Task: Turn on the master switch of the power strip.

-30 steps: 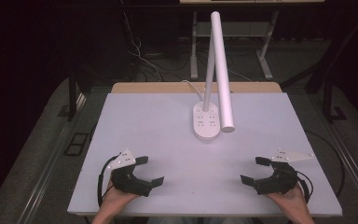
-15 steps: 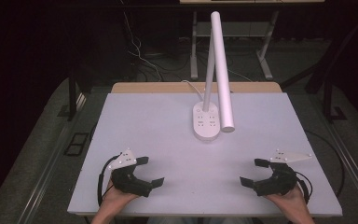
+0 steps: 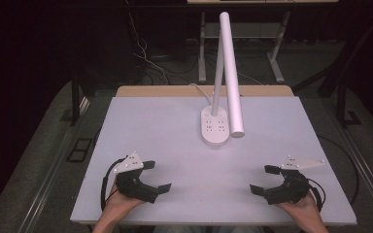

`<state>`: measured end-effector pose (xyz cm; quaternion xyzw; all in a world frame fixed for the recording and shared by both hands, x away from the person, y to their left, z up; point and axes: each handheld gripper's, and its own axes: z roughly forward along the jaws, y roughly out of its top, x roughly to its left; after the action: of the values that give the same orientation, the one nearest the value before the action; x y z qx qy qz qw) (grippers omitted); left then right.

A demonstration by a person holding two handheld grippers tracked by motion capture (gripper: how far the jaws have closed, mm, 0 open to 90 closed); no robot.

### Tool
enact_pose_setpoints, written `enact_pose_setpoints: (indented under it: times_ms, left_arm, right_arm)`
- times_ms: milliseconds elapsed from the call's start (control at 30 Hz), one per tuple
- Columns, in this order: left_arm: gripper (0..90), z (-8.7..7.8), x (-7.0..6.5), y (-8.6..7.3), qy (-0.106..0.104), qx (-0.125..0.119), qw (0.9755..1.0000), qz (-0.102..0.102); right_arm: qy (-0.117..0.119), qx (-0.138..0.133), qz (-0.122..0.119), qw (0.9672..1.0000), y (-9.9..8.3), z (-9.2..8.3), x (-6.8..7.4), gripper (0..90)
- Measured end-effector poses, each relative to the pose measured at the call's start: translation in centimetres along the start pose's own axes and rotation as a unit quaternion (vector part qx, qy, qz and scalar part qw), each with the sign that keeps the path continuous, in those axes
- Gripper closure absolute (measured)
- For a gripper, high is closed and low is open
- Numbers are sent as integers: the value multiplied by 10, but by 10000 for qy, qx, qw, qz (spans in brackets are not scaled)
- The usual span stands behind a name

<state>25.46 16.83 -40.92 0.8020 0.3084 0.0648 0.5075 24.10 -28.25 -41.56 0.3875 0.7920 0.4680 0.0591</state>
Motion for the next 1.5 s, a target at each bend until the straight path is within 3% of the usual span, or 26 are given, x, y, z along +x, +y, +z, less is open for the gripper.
enact_pose_setpoints:
  times_ms: [567,933,1500]
  left_arm:
    - [0,-1,3,17,2,132,9998,143]
    - [0,7,9,37,8,385,9985,384]
    - [0,22,18,62,-39,650,9963,568]
  right_arm:
    - [-4,-21,-18,10000,0,-1,-1,10]
    - [-37,-34,20,10000,-1,-2,-2,10]
    - [-71,-31,28,10000,-1,-4,-2,10]
